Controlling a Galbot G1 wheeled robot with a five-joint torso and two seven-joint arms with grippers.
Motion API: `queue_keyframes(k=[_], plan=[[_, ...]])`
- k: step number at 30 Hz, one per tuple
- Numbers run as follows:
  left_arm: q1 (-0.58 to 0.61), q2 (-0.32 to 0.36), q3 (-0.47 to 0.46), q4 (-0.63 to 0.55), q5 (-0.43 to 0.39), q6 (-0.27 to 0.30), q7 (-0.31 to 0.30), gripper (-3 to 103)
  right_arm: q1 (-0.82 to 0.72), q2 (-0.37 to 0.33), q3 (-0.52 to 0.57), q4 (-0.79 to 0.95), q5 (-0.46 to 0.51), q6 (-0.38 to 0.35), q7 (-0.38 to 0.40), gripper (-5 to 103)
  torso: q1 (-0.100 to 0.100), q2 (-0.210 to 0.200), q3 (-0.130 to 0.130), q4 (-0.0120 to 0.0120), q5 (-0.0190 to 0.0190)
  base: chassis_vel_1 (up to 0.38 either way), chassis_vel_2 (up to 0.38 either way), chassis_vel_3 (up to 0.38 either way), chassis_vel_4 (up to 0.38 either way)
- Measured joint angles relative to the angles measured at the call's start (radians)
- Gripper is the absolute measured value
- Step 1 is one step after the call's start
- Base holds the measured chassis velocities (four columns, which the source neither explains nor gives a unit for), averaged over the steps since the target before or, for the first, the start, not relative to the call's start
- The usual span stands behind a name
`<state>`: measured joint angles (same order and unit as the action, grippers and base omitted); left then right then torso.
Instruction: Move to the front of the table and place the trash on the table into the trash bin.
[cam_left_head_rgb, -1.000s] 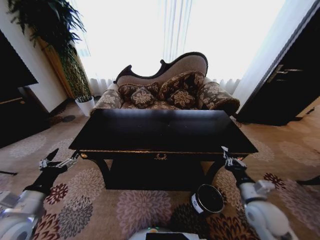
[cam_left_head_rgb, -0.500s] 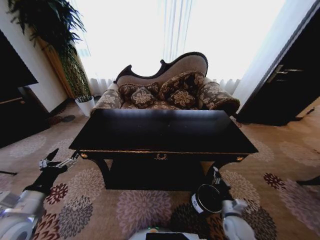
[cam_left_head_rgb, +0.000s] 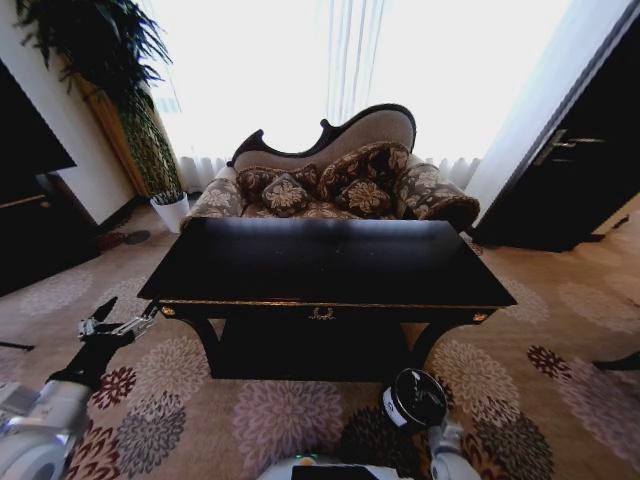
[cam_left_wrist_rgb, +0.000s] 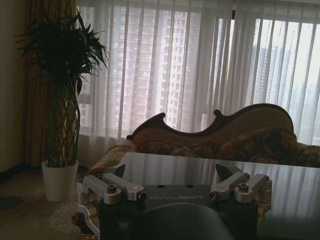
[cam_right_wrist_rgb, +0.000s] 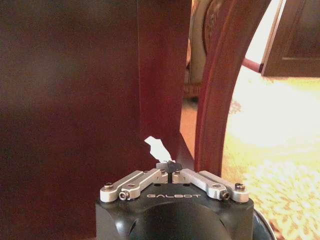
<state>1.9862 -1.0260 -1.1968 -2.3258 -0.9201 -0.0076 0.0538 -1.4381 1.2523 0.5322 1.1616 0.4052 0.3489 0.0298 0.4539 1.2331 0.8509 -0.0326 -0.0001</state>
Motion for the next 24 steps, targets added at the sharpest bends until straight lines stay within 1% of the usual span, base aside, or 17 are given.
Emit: queue_keyframes(k=[1,3,5,10,14,16,17,20,22,24], plan=[[0.000,0.000,0.000,0.000,0.000,0.000,0.000,100,0.044,-0.013,-0.018,-0.084,-0.008,0.005,0.006,0,0.000,0.000,0.000,0.0001,0.0002,0.000,0.000,0.000,0.000],[0.000,0.000,0.000,0.000,0.000,0.000,0.000,100,0.059,-0.019,-0.024,-0.111,-0.011,0.006,0.008,0,0.000,0.000,0.000,0.0001,0.0002,0.000,0.000,0.000,0.000],[0.000,0.000,0.000,0.000,0.000,0.000,0.000,100,0.114,-0.041,-0.044,-0.185,-0.007,-0.004,0.019,0,0.000,0.000,0.000,0.0001,-0.0003,0.000,0.000,0.000,0.000],[0.000,0.000,0.000,0.000,0.000,0.000,0.000,100,0.182,-0.056,-0.064,-0.227,-0.003,-0.045,0.035,0,0.000,0.000,0.000,0.0002,0.0000,0.000,0.000,0.000,0.000],[0.000,0.000,0.000,0.000,0.000,0.000,0.000,100,0.230,-0.069,-0.074,-0.284,-0.014,-0.052,0.049,-2,0.000,0.000,0.000,0.0003,0.0000,0.000,0.000,0.000,0.000],[0.000,0.000,0.000,0.000,0.000,0.000,0.000,100,0.249,-0.079,-0.079,-0.311,-0.014,-0.053,0.057,7,0.000,0.000,0.000,0.0002,0.0000,0.000,0.000,0.000,0.000],[0.000,0.000,0.000,0.000,0.000,0.000,0.000,100,0.249,-0.079,-0.079,-0.311,-0.014,-0.053,0.057,7,0.000,0.000,0.000,0.0002,0.0000,0.000,0.000,0.000,0.000],[0.000,0.000,0.000,0.000,0.000,0.000,0.000,100,0.258,-0.090,-0.085,-0.317,0.014,-0.064,0.076,22,0.000,0.000,0.000,0.0001,-0.0001,0.000,0.000,0.000,0.000],[0.000,0.000,0.000,0.000,0.000,0.000,0.000,100,0.258,-0.091,-0.085,-0.315,0.019,-0.066,0.080,22,0.000,0.000,0.000,0.0001,0.0000,0.000,0.000,0.000,0.000],[0.000,0.000,0.000,0.000,0.000,0.000,0.000,100,0.258,-0.092,-0.086,-0.310,0.027,-0.070,0.085,33,0.000,0.000,0.000,0.0002,-0.0001,0.000,0.000,0.000,0.000]])
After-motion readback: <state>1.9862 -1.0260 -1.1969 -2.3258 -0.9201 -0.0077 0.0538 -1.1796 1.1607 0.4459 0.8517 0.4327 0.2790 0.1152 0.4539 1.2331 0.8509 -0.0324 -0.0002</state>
